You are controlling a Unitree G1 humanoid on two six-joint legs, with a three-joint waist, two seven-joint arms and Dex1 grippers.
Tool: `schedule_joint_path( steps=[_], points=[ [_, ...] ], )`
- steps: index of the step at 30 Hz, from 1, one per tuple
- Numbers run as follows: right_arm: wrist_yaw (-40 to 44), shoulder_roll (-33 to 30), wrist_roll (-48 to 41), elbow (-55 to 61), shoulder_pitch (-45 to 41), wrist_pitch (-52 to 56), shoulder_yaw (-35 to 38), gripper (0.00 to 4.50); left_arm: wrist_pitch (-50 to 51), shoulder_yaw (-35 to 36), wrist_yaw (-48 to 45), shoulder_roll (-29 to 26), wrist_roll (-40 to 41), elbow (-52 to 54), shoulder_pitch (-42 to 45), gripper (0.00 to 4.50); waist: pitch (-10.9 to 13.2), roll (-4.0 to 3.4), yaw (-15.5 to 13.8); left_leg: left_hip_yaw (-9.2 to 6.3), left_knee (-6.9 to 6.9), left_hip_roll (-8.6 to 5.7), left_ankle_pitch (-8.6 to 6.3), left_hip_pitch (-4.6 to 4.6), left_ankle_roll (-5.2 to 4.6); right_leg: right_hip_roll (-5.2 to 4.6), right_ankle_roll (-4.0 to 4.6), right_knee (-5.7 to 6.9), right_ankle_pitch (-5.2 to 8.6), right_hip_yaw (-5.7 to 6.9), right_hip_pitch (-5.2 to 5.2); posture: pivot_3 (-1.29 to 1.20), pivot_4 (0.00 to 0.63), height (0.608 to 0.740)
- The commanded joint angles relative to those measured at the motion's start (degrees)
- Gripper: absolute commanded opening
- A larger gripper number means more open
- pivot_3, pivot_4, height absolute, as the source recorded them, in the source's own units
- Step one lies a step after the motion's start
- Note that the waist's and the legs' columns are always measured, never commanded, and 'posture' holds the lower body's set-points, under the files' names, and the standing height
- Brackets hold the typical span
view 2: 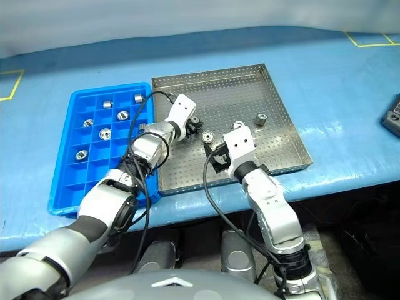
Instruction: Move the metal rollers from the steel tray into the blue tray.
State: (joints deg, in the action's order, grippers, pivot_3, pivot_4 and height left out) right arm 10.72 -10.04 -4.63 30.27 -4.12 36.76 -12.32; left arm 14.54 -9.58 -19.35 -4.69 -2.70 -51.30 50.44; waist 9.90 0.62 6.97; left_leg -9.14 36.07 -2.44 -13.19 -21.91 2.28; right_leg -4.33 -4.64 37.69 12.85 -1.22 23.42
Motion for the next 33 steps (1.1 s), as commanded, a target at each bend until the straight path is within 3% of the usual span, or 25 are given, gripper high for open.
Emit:
schedule_joint_path(
  steps=[1, 9, 18, 25, 33],
  points=[
    [-0.06, 0.41, -0.1, 2.11, -1.18, -0.95, 0.72, 4.5, 0.55, 2.3, -0.04, -0.8, 1.32, 7.11, -1.48, 1.7, 0.0, 0.0, 0.11, 0.0, 0.0, 0.01, 0.0, 0.01, 0.0, 0.0, 0.0, 0.02, 0.0, -0.01, 0.01, -0.15, 0.15, 0.74],
    [3.9, 1.59, -1.77, -1.96, -6.61, -1.38, -1.83, 4.5, 6.71, 13.31, 8.54, -2.91, 6.07, 45.33, -18.71, 1.71, 0.0, -0.01, -0.59, 0.06, -0.09, 0.03, 0.01, -0.01, 0.02, 0.0, 0.06, 0.05, -0.04, -0.17, 0.17, -0.06, 0.15, 0.74],
    [12.25, 3.82, -3.78, -9.59, -13.81, -5.39, -8.1, 4.5, 17.79, 23.42, 16.86, -4.56, 5.25, 79.78, -41.2, 1.71, 0.0, 0.01, -4.52, 0.02, -0.09, 0.01, 0.01, 0.01, 0.02, 0.03, 0.31, 0.03, -0.17, -0.17, 0.12, 0.1, 0.15, 0.74],
    [20.6, 5.57, -5.44, -16.08, -18.71, -9.89, -12.36, 4.5, 24.84, 25.67, 21.61, -1.68, 3.87, 94.53, -55.0, 1.71, -0.01, 0.06, -7.76, -0.06, -0.07, 0.0, 0.04, 0.05, 0.06, 0.05, 0.13, 0.02, -0.06, -0.1, 0.01, 0.23, 0.15, 0.74],
    [24.48, 6.65, -5.38, -19.59, -20.68, -12.02, -14.52, 4.5, 27.46, 24.73, 25.14, 4.16, 4.08, 99.06, -63.42, 1.71, 0.0, 0.07, -10.33, -0.14, -0.1, 0.02, 0.04, 0.08, 0.09, 0.08, 0.23, 0.05, 0.0, -0.02, 0.02, 0.27, 0.15, 0.74]
  ],
)
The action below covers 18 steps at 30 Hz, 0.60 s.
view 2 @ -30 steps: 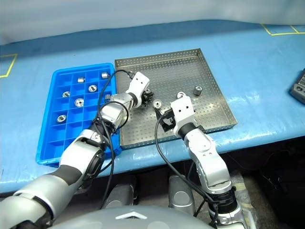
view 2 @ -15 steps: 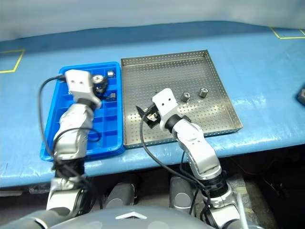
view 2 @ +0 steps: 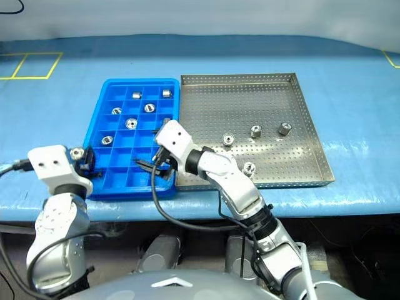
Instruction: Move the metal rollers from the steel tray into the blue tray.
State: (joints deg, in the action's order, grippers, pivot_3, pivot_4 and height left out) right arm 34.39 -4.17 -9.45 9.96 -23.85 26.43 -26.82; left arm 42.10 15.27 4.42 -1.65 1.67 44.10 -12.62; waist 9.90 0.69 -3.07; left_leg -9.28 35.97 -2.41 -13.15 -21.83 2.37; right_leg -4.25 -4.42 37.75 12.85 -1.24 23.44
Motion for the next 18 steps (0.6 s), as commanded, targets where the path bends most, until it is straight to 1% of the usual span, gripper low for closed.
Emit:
schedule_joint_path(
  steps=[1, 4, 6, 8, 12, 16, 18],
  points=[
    [0.86, 0.91, -0.45, 0.59, -0.93, -1.8, -0.06, 4.5, 0.01, -0.99, 1.54, 1.4, -0.83, 3.51, -1.47, 1.71, 0.0, 0.01, -0.56, -0.02, 0.0, 0.0, 0.0, 0.0, 0.0, 0.0, 0.01, 0.0, 0.01, 0.02, 0.0, 0.28, 0.15, 0.74],
    [0.67, 1.18, -0.25, 0.57, -0.71, -1.92, -0.01, 4.5, -0.05, -2.49, 1.76, 2.91, -0.89, 2.97, -3.47, 1.71, 0.0, 0.01, -1.13, 0.01, -0.04, 0.0, 0.0, -0.01, 0.01, -0.01, 0.12, -0.01, 0.08, 0.01, 0.02, 0.28, 0.15, 0.74],
    [0.13, 1.45, -0.26, 0.86, -0.4, -1.79, 0.26, 4.5, -0.41, -2.3, 1.43, 3.56, 0.01, 2.25, -3.62, 2.45, 0.01, 0.03, -1.4, -0.02, -0.07, 0.01, -0.01, -0.02, 0.02, -0.01, 0.18, -0.01, 0.11, 0.04, 0.05, 0.27, 0.15, 0.74],
    [-0.55, 1.65, -0.24, 1.25, -0.09, -1.59, 0.58, 4.5, -0.5, -2.25, 0.56, 3.2, 0.56, 1.53, -3.16, 3.04, 0.01, 0.02, -1.53, -0.03, -0.11, 0.02, -0.01, -0.03, 0.02, -0.01, 0.21, 0.01, 0.13, 0.08, 0.08, 0.26, 0.15, 0.74],
    [-2.07, 0.93, -0.32, 3.51, 1.15, -0.63, 1.86, 4.5, -0.29, -2.64, -1.09, 1.59, 1.51, 1.62, 0.65, 4.43, 0.01, 0.03, -1.63, -0.03, -0.11, 0.02, -0.01, -0.05, 0.03, -0.01, 0.25, -0.01, 0.15, 0.1, 0.08, 0.22, 0.15, 0.74],
    [-4.61, -1.34, -0.37, 7.53, 3.39, 1.36, 5.38, 4.5, 0.2, -3.75, -4.57, -0.88, 4.67, 1.89, 7.34, 4.47, 0.01, 0.03, -1.74, -0.03, -0.1, 0.02, 0.0, -0.09, 0.05, -0.01, 0.22, -0.04, 0.14, 0.12, 0.08, 0.18, 0.15, 0.74],
    [-6.23, -3.25, -0.19, 10.15, 5.21, 2.91, 8.06, 4.5, 0.67, -4.78, -6.6, -2.79, 5.98, 0.03, 11.83, 4.47, 0.01, 0.03, -1.71, -0.03, -0.08, 0.02, 0.0, -0.11, 0.05, -0.01, 0.21, -0.05, 0.13, 0.11, 0.08, 0.15, 0.15, 0.74]
  ],
)
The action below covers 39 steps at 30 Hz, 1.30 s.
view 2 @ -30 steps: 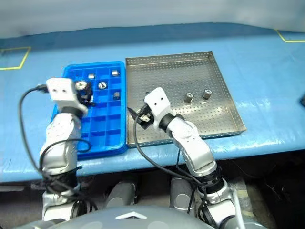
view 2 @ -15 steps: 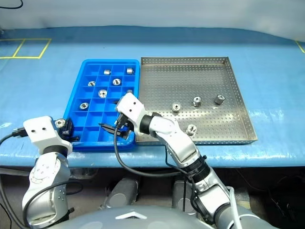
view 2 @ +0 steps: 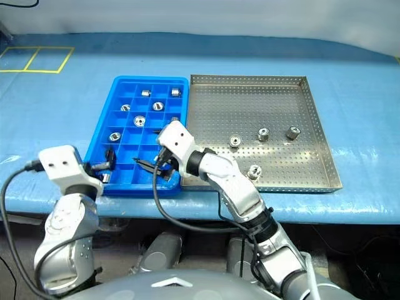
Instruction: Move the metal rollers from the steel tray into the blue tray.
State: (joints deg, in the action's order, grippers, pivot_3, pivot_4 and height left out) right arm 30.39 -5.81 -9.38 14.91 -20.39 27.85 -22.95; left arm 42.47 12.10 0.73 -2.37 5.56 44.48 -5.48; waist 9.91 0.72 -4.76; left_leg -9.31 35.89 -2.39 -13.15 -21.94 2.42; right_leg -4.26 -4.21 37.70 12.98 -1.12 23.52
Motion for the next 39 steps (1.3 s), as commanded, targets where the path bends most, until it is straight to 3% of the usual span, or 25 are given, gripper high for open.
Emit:
schedule_joint_path(
  steps=[1, 7, 15, 25, 39],
  points=[
    [-3.33, -2.96, 0.65, 6.63, 2.9, 2.18, 5.26, 4.5, 0.28, -2.48, -4.14, -3.2, 2.43, -2.06, 6.87, 4.47, 0.0, 0.01, -0.06, -0.01, 0.01, -0.01, 0.0, -0.01, 0.0, 0.0, -0.01, 0.0, -0.01, 0.0, 0.0, 0.15, 0.15, 0.74],
    [-8.32, -7.32, 1.24, 15.08, 10.7, 6.78, 11.28, 4.5, -1.53, -9.52, -11.98, -7.9, 3.74, -17.2, 20.0, 4.47, 0.0, 0.01, 2.43, 0.04, 0.0, 0.0, 0.0, -0.02, 0.01, -0.01, -0.09, -0.01, -0.05, -0.01, 0.0, 0.02, 0.15, 0.74],
    [-13.47, -8.69, 2.96, 21.01, 16.02, 9.54, 13.82, 4.5, -9.82, -21.12, -18.16, -7.57, -0.65, -38.38, 33.24, 4.47, 0.0, 0.01, 7.34, 0.14, 0.01, 0.0, -0.03, -0.05, -0.05, -0.05, -0.17, -0.07, -0.09, -0.04, 0.02, -0.12, 0.15, 0.74],
    [-17.08, -7.87, 3.79, 24.13, 18.95, 10.48, 13.5, 4.5, -16.46, -27.17, -22.48, -4.55, -3.28, -55.11, 37.47, 4.47, 0.0, 0.01, 10.13, 0.22, 0.08, 0.01, -0.05, -0.04, -0.1, -0.06, -0.24, -0.06, -0.12, -0.09, 0.01, -0.19, 0.15, 0.74],
    [-17.73, -6.54, 3.45, 22.28, 17.3, 9.75, 12.32, 4.5, -26.34, -28.7, -25.67, -0.06, -6.41, -71.61, 41.84, 4.47, 0.0, 0.01, 10.21, 0.23, 0.13, 0.0, -0.05, -0.02, -0.12, -0.06, -0.31, -0.07, -0.16, -0.13, -0.02, -0.18, 0.15, 0.74]
  ],
)
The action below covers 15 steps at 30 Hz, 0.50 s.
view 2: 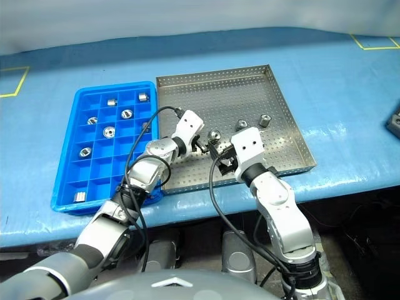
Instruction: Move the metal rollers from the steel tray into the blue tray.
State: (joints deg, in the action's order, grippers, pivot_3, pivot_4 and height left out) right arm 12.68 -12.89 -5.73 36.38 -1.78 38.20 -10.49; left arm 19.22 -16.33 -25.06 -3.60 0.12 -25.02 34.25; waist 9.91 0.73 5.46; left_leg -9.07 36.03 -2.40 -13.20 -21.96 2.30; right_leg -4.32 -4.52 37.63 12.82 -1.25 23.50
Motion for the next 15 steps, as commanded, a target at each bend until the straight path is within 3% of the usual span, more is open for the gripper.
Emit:
schedule_joint_path(
  steps=[1, 2, 5, 12, 15],
  points=[
    [-0.04, 0.62, -0.14, 0.63, -1.54, -0.62, -0.27, 4.5, -3.53, -0.34, 0.14, 1.58, -1.31, -3.39, 2.69, 4.47, 0.0, 0.0, 0.02, 0.0, 0.0, 0.0, 0.0, 0.0, 0.0, 0.0, 0.0, 0.0, 0.0, 0.0, 0.01, -0.18, 0.15, 0.74],
    [-0.04, 0.65, -0.05, 0.51, -1.72, -0.65, -0.38, 4.5, -3.87, -0.35, 0.26, 1.89, -1.6, -4.42, 3.15, 4.47, 0.0, 0.0, -0.01, 0.0, 0.0, 0.0, 0.0, 0.0, 0.0, 0.0, 0.0, 0.0, 0.0, 0.0, 0.0, -0.18, 0.15, 0.74],
    [-0.21, 1.12, -0.14, 0.21, -2.22, -0.74, -0.43, 4.5, -4.48, -0.15, 0.72, 2.44, -2.65, -6.25, 3.73, 3.88, 0.0, 0.0, 0.03, 0.01, 0.01, 0.0, 0.0, 0.0, 0.0, 0.0, -0.02, 0.01, -0.01, 0.0, 0.0, -0.18, 0.15, 0.74],
    [0.06, 1.54, -0.11, -0.88, -2.35, -0.77, -0.82, 4.5, -4.04, 1.88, 1.96, 1.61, -2.35, -3.83, 1.51, 1.69, 0.0, 0.0, 0.07, 0.01, 0.01, 0.0, -0.01, 0.0, -0.02, 0.0, -0.01, 0.0, -0.01, -0.02, 0.0, -0.16, 0.15, 0.74],
    [0.42, 1.58, -0.1, -1.79, -2.82, -0.87, -1.27, 4.5, -3.43, 3.75, 3.45, 1.1, -1.69, -0.85, -0.55, 1.7, -0.01, -0.01, 0.08, 0.01, 0.01, 0.0, 0.0, 0.03, -0.02, 0.0, -0.01, 0.03, -0.01, -0.02, 0.0, -0.14, 0.15, 0.74]
  ],
)
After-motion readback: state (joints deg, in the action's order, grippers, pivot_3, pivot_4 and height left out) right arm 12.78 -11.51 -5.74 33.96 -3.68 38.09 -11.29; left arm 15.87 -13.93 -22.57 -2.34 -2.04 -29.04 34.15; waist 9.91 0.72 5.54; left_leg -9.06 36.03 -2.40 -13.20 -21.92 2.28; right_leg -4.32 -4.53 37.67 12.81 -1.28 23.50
